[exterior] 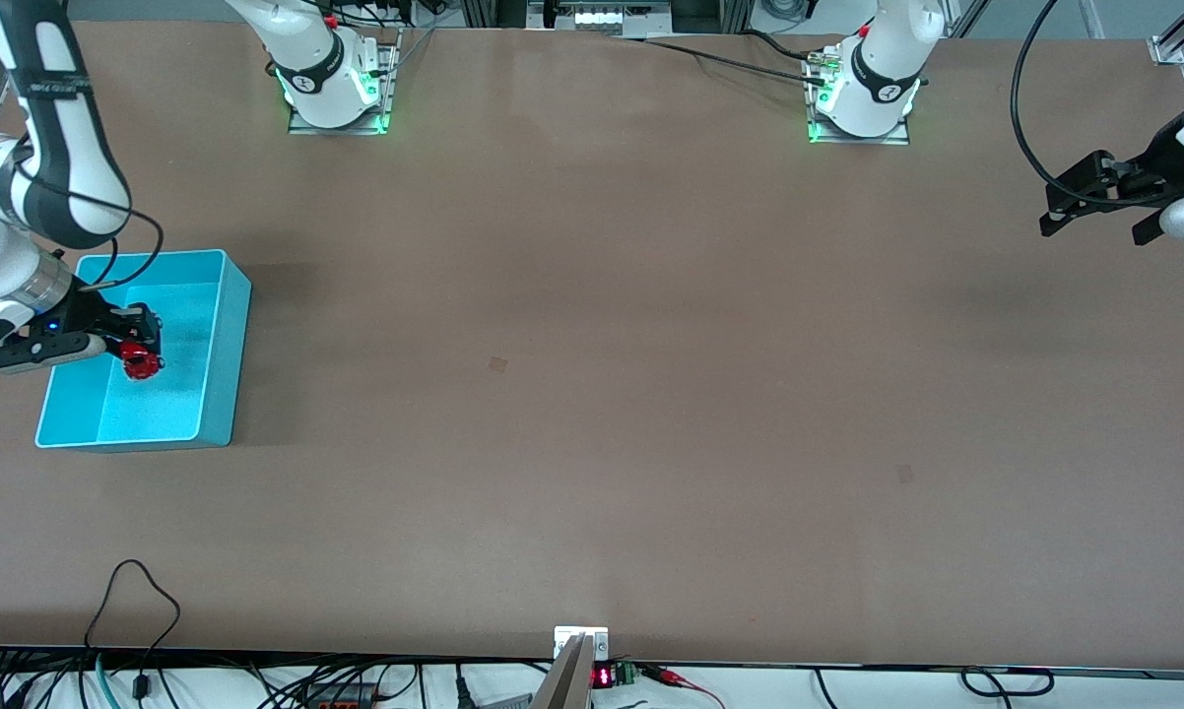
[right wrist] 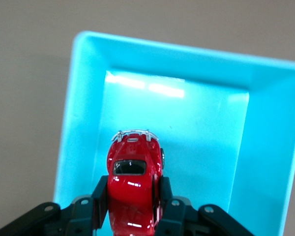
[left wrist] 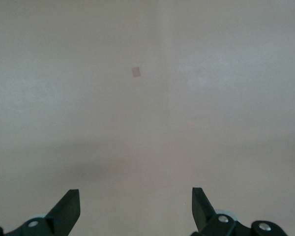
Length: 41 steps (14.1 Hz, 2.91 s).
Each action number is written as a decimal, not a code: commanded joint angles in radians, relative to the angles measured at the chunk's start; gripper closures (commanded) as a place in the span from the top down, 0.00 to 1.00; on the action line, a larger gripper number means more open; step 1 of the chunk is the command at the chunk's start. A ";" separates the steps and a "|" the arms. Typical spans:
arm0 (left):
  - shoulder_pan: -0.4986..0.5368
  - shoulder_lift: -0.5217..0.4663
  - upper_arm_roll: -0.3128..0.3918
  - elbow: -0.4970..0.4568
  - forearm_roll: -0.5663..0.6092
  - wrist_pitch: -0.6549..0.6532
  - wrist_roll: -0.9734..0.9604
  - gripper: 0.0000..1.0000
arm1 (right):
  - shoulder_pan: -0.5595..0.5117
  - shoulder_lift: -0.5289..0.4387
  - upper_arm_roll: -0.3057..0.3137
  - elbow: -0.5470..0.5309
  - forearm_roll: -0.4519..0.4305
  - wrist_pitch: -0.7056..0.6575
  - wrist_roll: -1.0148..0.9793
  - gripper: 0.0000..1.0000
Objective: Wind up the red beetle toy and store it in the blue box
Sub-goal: 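Lift the car with the right gripper and lower it into the blue box, then open the right gripper to release the car and raise it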
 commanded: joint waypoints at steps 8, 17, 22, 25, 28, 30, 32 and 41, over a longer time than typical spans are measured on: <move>0.011 0.014 -0.011 0.034 0.002 -0.026 0.020 1.00 | -0.072 0.150 0.014 -0.013 0.014 0.126 0.105 0.30; 0.011 0.014 -0.011 0.034 0.002 -0.027 0.021 1.00 | -0.061 0.204 0.014 -0.013 0.017 0.154 0.133 0.86; 0.011 0.012 -0.012 0.034 0.002 -0.030 0.021 1.00 | -0.055 0.114 0.014 -0.006 0.017 0.111 0.133 1.00; 0.006 0.012 -0.014 0.036 0.002 -0.030 0.021 1.00 | 0.009 0.046 0.014 0.049 0.011 -0.048 0.200 1.00; 0.006 0.012 -0.014 0.034 0.002 -0.030 0.021 1.00 | 0.054 -0.034 0.013 0.213 -0.013 -0.338 0.283 1.00; 0.006 0.012 -0.014 0.036 0.002 -0.030 0.021 1.00 | 0.110 -0.078 0.014 0.321 -0.024 -0.502 0.359 1.00; 0.006 0.012 -0.014 0.036 0.002 -0.030 0.021 1.00 | 0.172 -0.118 0.014 0.393 -0.038 -0.613 0.476 1.00; 0.005 0.014 -0.014 0.036 0.002 -0.027 0.023 1.00 | 0.189 -0.138 -0.027 0.596 -0.029 -0.872 0.508 1.00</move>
